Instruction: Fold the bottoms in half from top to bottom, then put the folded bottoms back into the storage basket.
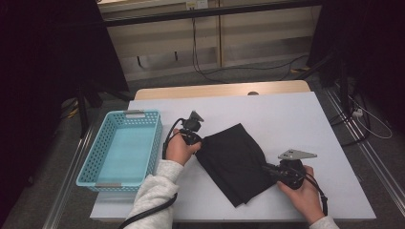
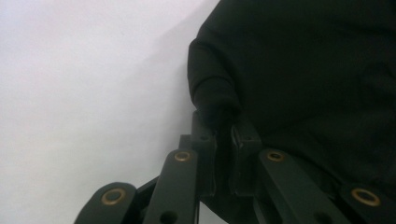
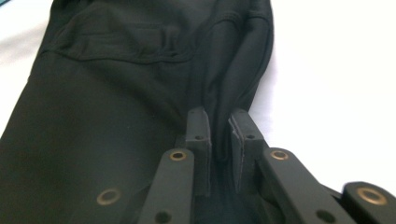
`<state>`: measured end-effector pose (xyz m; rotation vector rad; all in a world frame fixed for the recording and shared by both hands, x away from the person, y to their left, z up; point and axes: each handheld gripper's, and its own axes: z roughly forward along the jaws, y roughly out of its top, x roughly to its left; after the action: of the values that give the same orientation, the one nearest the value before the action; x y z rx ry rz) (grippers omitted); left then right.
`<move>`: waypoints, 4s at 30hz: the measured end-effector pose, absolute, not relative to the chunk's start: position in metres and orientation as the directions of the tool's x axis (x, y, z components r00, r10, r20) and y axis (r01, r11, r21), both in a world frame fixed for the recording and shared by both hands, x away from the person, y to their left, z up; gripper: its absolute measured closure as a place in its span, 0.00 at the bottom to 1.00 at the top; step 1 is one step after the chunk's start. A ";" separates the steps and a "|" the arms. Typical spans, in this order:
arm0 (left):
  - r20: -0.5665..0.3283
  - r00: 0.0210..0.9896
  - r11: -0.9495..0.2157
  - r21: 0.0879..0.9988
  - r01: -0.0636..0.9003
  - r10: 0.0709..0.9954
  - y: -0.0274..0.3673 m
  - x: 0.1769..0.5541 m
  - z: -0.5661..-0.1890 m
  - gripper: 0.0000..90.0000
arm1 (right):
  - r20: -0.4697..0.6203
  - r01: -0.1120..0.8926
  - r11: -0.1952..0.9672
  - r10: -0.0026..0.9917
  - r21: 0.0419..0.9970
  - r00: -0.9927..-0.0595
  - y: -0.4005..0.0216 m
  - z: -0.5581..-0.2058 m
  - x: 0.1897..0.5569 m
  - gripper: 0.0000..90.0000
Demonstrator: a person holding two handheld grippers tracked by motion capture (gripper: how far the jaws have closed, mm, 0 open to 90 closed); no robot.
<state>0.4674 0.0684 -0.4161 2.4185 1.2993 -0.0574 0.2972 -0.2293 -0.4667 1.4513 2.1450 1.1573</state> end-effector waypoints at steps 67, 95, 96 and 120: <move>-0.109 0.572 -0.556 0.150 0.818 0.813 0.081 0.513 -0.321 0.92 | 0.123 0.447 0.158 0.834 0.881 -0.537 -0.173 -0.431 0.290 0.90; -0.099 0.559 -0.541 0.160 0.825 0.823 0.104 0.515 -0.275 0.93 | 0.116 0.346 0.105 0.820 0.932 -0.560 -0.153 -0.408 0.291 0.90; -0.104 0.559 -0.541 0.162 0.825 0.822 0.105 0.515 -0.274 0.93 | 0.116 0.344 0.104 0.819 0.933 -0.562 -0.152 -0.408 0.291 0.90; -0.116 0.534 -0.509 0.190 0.840 0.838 0.122 0.519 -0.256 0.93 | 0.090 0.293 0.106 0.807 0.950 -0.583 -0.131 -0.404 0.291 0.90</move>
<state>0.5187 0.1217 -0.2556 2.5496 1.4175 -0.0136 0.2906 -0.1307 -0.4037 1.0701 1.9326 1.4876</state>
